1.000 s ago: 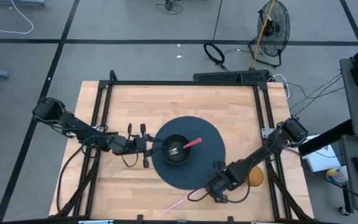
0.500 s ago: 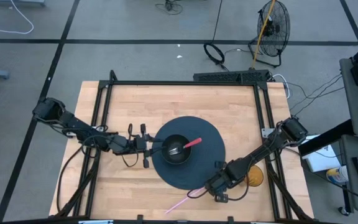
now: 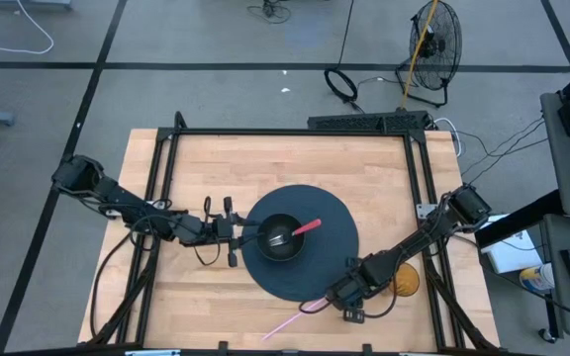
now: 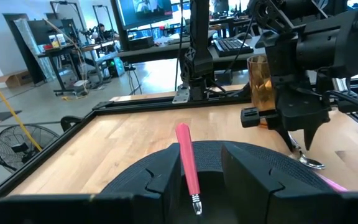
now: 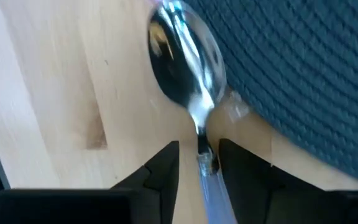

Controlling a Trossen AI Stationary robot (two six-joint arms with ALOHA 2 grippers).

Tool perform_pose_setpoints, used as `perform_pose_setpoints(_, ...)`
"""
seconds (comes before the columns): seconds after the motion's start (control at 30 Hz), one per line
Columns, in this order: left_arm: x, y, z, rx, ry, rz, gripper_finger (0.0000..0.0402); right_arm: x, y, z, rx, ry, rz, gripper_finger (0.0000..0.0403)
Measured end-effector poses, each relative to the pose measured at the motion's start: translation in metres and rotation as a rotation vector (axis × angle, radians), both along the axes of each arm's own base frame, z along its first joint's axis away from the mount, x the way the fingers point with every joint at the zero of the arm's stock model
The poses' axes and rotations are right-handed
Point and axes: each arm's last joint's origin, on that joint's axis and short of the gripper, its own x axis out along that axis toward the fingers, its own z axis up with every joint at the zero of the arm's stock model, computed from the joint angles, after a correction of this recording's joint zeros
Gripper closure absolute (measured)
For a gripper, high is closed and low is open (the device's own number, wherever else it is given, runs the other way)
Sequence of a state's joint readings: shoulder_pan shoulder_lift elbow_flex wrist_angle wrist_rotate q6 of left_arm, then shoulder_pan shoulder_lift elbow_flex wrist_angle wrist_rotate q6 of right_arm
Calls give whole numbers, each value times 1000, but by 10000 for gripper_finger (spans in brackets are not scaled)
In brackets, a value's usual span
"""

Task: Pick & Place Utensil
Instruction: Put the blue spoon into the black bowl

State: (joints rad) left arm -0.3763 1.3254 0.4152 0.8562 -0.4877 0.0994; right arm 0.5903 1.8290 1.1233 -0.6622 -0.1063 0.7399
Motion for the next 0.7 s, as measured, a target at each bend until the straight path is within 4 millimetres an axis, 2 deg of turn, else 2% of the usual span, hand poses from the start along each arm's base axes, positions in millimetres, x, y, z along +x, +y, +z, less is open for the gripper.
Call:
perform_pose_setpoints(0.23,0,0,0,0,0,0,279,-2,-2,-1,-58,-1,-4,296)
perform_pose_setpoints(0.43,0,0,0,1,0,0,279,2,0,0,-33,-53,32,314)
perform_pose_setpoints(0.7,0,0,-2,0,18,1,279,1,-1,-5,-27,-68,53,319)
